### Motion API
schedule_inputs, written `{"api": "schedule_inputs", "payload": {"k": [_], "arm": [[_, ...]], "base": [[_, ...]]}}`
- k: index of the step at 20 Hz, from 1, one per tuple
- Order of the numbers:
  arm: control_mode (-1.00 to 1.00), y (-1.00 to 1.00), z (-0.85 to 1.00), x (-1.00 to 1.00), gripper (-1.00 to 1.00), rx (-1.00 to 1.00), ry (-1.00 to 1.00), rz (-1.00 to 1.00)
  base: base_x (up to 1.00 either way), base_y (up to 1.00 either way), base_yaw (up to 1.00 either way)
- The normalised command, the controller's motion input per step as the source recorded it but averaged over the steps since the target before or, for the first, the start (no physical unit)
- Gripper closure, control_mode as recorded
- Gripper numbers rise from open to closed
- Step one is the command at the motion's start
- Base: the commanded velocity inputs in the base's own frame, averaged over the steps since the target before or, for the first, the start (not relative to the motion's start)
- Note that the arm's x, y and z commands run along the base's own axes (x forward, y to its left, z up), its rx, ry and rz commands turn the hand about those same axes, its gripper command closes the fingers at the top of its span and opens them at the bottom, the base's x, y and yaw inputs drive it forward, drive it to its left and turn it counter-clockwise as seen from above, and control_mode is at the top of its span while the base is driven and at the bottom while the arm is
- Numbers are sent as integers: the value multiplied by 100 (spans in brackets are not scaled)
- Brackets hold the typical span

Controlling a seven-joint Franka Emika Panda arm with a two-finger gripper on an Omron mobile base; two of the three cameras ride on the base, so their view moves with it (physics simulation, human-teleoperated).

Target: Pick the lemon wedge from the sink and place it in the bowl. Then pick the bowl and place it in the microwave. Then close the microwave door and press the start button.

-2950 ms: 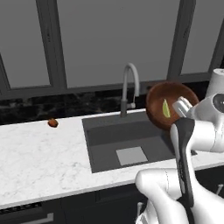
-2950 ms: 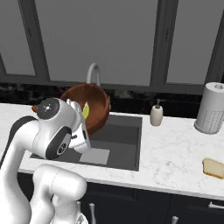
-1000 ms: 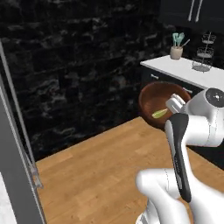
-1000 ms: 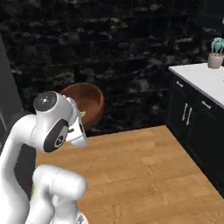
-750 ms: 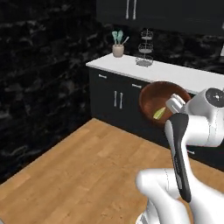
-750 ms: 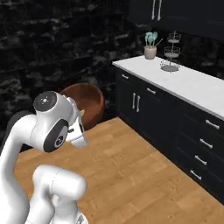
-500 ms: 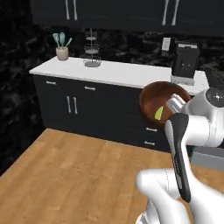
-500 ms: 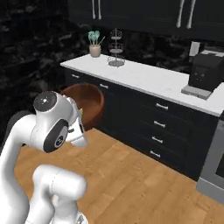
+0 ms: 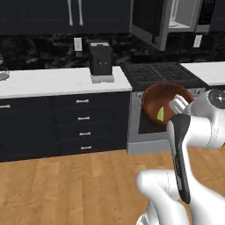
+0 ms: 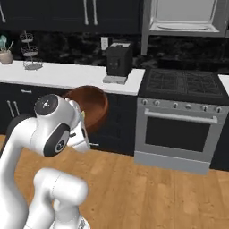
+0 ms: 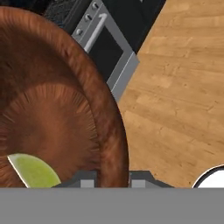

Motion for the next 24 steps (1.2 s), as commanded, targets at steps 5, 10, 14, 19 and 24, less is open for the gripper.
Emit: {"api": "schedule_inputs", "payload": {"k": [5, 10, 14, 19, 24], "arm": [[100, 0, 0, 0, 100, 0, 0, 0], [100, 0, 0, 0, 100, 0, 0, 0], [100, 0, 0, 0, 100, 0, 0, 0], [100, 0, 0, 0, 100, 0, 0, 0], [100, 0, 0, 0, 100, 0, 0, 0]], "base": [[55, -100, -27], [59, -100, 1], [93, -48, 28], [100, -64, 46], [68, -85, 26]]}}
